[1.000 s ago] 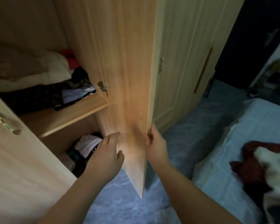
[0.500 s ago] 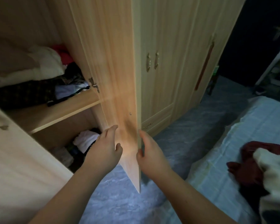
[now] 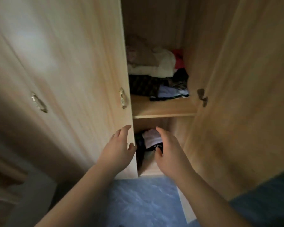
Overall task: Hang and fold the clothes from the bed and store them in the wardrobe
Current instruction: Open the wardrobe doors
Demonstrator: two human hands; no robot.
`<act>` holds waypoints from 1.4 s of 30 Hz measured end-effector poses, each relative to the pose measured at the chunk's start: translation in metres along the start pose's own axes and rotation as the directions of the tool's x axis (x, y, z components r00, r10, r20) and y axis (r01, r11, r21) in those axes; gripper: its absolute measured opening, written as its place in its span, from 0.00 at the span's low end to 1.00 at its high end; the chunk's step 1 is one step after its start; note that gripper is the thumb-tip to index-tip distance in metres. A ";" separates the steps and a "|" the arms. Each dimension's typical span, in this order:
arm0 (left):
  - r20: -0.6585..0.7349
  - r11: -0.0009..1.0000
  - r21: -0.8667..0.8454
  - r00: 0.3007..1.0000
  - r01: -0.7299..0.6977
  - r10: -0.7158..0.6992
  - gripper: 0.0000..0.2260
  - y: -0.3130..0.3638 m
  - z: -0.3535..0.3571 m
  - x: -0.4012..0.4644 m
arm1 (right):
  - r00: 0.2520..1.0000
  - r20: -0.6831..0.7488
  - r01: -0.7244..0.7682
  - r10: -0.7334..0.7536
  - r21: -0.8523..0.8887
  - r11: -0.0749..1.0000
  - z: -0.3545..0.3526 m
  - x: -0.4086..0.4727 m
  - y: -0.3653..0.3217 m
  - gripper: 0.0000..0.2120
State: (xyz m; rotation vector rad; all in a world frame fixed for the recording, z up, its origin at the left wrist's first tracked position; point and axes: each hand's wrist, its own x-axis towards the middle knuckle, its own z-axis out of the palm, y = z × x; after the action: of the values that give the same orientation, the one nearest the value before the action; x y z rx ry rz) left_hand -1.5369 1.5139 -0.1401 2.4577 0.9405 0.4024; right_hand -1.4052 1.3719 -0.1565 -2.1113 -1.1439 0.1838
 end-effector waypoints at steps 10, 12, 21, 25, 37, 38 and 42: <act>-0.019 0.970 -0.241 1.000 0.020 -0.025 0.25 -0.100 -0.035 0.102 | 0.982 0.113 -0.181 0.155 0.289 0.940 0.079 0.123 -0.054 0.29; -0.026 0.971 -0.238 1.000 0.000 -0.006 0.25 -0.105 -0.031 0.123 | 0.977 0.092 -0.210 0.192 0.283 0.936 0.082 0.136 -0.055 0.28; -0.003 0.988 0.153 1.000 -0.018 0.019 0.29 -0.086 0.007 0.181 | 0.962 0.167 -0.095 0.216 -0.536 0.839 0.069 0.180 0.000 0.34; -0.111 0.996 0.051 0.992 0.067 -0.061 0.25 -0.075 0.019 0.197 | 0.951 0.268 0.014 0.153 -0.532 0.846 0.076 0.200 0.024 0.33; -0.130 0.914 -0.319 0.944 0.251 -0.305 0.16 -0.058 0.029 0.186 | 0.927 0.375 0.179 0.017 -0.482 0.858 0.073 0.199 0.044 0.34; -0.140 0.922 -0.300 0.944 0.246 -0.298 0.17 -0.058 0.029 0.175 | 0.927 0.374 0.180 0.015 -0.481 0.858 0.072 0.193 0.041 0.34; -0.162 0.936 -0.251 0.943 0.245 -0.291 0.18 -0.064 0.026 0.121 | 0.928 0.372 0.207 -0.010 -0.493 0.845 0.075 0.159 0.022 0.36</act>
State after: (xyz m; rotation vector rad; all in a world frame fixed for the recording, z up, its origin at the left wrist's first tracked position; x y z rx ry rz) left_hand -1.4739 1.6302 -0.1833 2.0733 1.2221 0.6275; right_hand -1.3284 1.5271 -0.1936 -2.5484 -1.6847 0.2246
